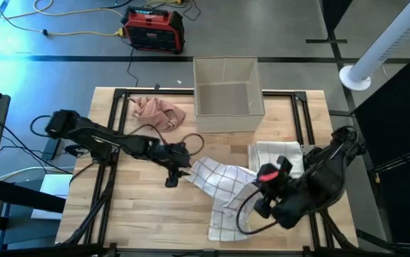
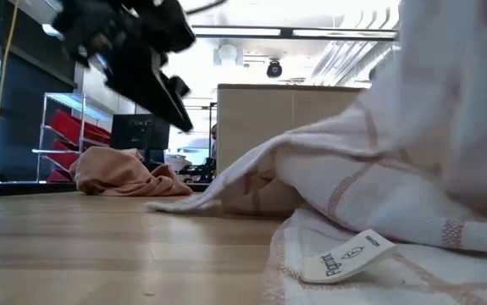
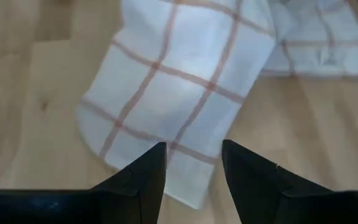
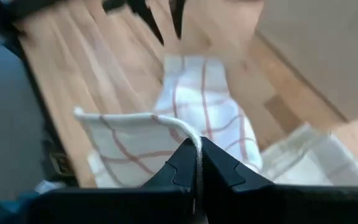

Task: Fold towel
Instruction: Fold the white squared towel

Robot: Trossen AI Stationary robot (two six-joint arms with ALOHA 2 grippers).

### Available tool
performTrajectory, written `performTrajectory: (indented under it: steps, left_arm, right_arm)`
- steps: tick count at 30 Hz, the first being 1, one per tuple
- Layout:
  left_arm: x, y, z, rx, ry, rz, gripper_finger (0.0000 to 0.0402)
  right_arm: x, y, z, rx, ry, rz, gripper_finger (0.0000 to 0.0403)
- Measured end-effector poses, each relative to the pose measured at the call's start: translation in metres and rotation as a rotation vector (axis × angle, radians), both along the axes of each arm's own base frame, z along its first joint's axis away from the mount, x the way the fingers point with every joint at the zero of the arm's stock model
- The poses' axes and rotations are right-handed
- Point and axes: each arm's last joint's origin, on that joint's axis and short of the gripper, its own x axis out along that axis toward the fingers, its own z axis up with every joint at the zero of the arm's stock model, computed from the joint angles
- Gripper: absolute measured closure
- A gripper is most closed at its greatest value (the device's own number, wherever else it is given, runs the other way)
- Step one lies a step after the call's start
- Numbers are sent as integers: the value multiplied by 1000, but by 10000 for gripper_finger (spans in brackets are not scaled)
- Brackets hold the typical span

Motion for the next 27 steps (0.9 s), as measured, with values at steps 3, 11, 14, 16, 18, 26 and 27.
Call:
performTrajectory:
  steps: [3, 11, 14, 16, 18, 26, 27]
  left_arm:
    - [8, 4, -21, -44, 52, -69, 236]
    - [17, 6, -64, -21, 184, -91, 205]
    - [20, 8, -71, 3, 201, -64, 219]
    - [21, 9, -73, -4, 225, -30, 253]
    - [20, 10, -74, 4, 257, 9, 314]
    - [-7, 8, -29, -35, 528, 163, 397]
    - [-10, 7, -10, -37, 517, 166, 398]
  right_arm:
    - [-2, 6, -8, 29, 12, 1, 403]
    - [-7, 19, -12, 33, -41, 12, 403]
    - [-9, 21, -11, 19, -50, 20, 403]
    - [-10, 21, -12, 11, -49, 22, 403]
    - [-11, 21, -12, 6, -46, 23, 403]
    - [-15, 13, -5, -53, -93, 7, 403]
    - [-16, 11, -3, -57, -106, 4, 403]
